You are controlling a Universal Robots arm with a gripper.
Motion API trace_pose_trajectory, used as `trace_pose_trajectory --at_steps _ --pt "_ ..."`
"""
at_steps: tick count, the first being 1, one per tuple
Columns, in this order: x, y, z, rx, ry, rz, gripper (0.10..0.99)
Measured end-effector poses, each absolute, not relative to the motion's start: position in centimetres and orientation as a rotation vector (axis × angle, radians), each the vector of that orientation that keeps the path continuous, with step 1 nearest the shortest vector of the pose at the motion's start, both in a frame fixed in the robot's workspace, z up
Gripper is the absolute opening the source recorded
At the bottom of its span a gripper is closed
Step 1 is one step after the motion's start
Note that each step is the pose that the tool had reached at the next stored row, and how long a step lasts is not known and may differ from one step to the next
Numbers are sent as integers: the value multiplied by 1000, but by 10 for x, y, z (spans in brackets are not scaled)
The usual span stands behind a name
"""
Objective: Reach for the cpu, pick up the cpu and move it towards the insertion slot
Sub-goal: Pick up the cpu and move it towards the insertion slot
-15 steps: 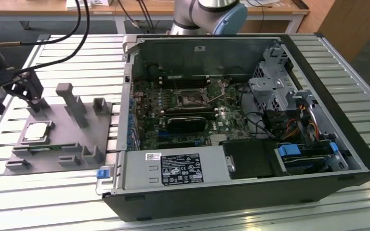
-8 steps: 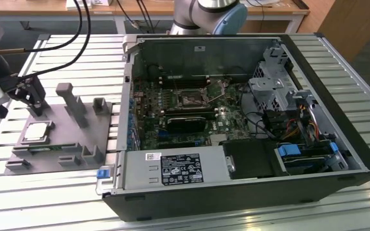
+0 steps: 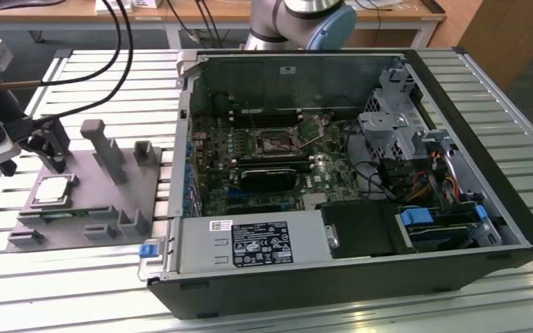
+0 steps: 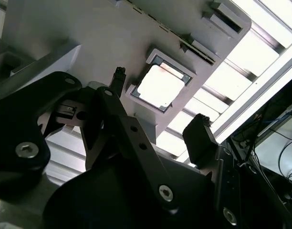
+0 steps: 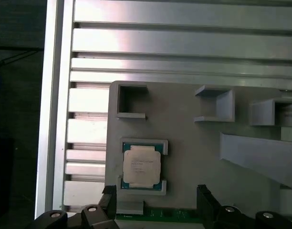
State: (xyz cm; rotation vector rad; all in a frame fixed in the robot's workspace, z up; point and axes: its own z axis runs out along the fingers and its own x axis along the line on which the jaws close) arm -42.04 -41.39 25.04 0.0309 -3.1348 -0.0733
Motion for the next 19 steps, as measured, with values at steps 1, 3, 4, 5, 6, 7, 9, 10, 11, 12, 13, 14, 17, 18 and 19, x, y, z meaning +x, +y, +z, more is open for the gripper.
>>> trace_pose_trajectory --at_steps 1,3,4,5,6,7,9,10,11,12,13,14,17,18,19 --pt "-421 -414 249 31 -3135 -73 761" --pt "-421 -414 245 31 -3135 -73 761" --pt "-421 -414 243 31 -3135 -73 761" --pt "-422 -414 241 31 -3135 -73 761" --pt "-422 -414 238 31 -3135 -73 761" --pt "-423 -414 237 31 -3135 -73 761" --pt "-424 -414 232 31 -3135 -73 761" --pt "-424 -414 230 31 -3135 -73 761" --pt "-425 -414 228 31 -3135 -73 761" --pt "-425 -414 226 31 -3135 -73 761" --pt "-425 -414 225 31 -3135 -73 761" --pt "-426 -414 224 31 -3135 -73 761" --pt "-427 -413 222 31 -3135 -73 761" --pt "-427 -413 221 31 -3135 -73 761" --pt "-427 -413 219 31 -3135 -73 761"
